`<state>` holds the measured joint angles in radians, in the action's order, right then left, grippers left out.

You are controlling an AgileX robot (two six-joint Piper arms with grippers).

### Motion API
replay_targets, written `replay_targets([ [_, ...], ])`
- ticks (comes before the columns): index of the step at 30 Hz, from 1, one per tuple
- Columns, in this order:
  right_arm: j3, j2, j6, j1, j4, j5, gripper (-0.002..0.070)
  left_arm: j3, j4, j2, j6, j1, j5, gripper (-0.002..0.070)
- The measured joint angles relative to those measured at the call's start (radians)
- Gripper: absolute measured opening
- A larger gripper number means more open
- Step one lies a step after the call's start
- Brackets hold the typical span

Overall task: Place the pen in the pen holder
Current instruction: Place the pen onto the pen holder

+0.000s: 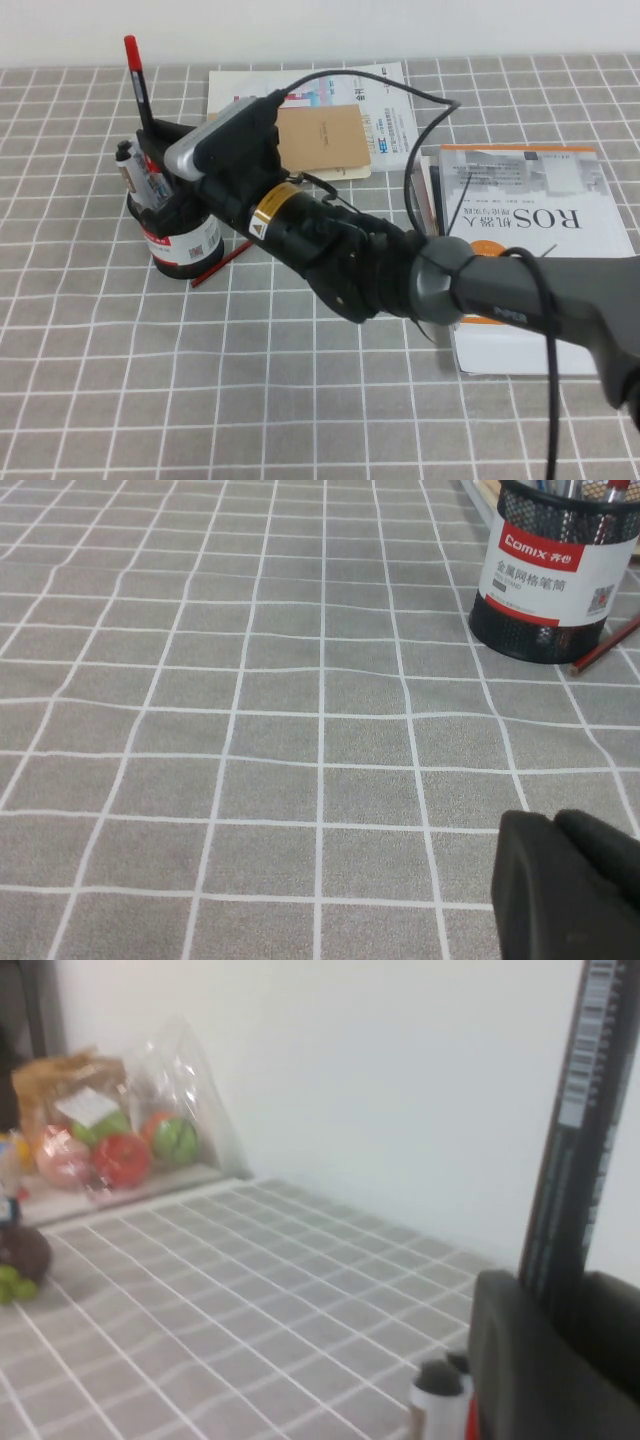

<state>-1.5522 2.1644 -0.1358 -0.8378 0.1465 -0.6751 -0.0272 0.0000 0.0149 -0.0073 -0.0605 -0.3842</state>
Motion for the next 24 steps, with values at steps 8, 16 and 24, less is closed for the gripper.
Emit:
replay_targets([
  [8,-0.111,0.093,0.021,0.021,0.012,0.138,0.0060,0.000,0.000,0.000,0.000,0.000,0.000,-0.0005],
  [16,-0.125,0.132,0.021,0.023,0.002,0.172,0.0238,0.000,0.000,0.000,0.000,0.000,0.000,-0.0005],
  [24,-0.125,0.122,0.003,0.025,-0.020,0.188,0.0274,0.000,0.000,0.000,0.000,0.000,0.000,-0.0005],
])
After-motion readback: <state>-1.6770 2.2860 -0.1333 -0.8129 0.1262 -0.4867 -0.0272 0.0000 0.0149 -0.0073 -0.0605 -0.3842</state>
